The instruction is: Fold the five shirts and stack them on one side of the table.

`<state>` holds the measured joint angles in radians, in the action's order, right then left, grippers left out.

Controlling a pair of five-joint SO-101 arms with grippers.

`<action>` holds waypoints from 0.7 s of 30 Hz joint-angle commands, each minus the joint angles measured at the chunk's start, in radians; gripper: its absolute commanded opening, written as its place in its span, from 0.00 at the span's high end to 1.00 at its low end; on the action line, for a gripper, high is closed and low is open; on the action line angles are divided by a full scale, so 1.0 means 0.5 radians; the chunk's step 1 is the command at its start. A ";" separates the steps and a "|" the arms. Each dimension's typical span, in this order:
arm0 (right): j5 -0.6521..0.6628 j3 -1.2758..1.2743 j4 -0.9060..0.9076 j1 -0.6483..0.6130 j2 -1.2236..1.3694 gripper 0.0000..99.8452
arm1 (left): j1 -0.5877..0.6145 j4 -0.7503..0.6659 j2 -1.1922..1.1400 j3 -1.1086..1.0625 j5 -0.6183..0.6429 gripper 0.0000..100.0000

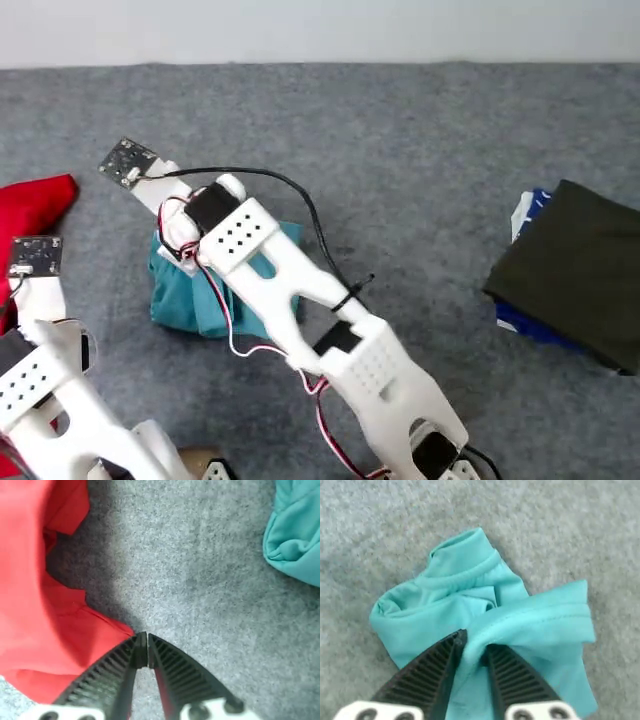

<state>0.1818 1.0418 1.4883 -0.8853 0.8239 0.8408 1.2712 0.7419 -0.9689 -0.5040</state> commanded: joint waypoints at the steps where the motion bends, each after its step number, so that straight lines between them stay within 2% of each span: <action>1: 0.009 0.454 0.118 -0.078 0.097 0.78 | -0.009 -0.021 0.046 0.066 0.018 0.98; 6: 0.018 0.825 0.394 -0.087 0.164 0.77 | -0.009 -0.018 0.046 0.066 0.018 0.98; 9: 0.018 0.914 0.606 -0.002 0.164 0.77 | -0.009 -0.018 0.046 0.066 0.018 0.98; 11: 0.018 0.905 0.621 0.078 0.161 0.78 | -0.009 -0.018 0.046 0.066 0.018 0.98; 15: 0.034 0.868 0.615 0.201 0.146 0.95 | -0.009 -0.018 0.046 0.066 0.018 0.98; 16: 0.104 0.813 0.615 0.210 0.149 1.00 | -0.009 -0.018 0.046 0.072 0.018 0.98; 18: 0.227 0.629 0.618 0.210 0.130 0.98 | -0.003 -0.018 0.049 0.081 0.021 0.98; 21: 0.245 0.433 0.609 0.189 0.149 0.99 | 0.018 0.000 0.049 0.109 0.092 0.98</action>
<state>0.2800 1.3119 1.7538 -0.7917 0.9206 0.8408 1.2712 0.7419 -0.9689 -0.4933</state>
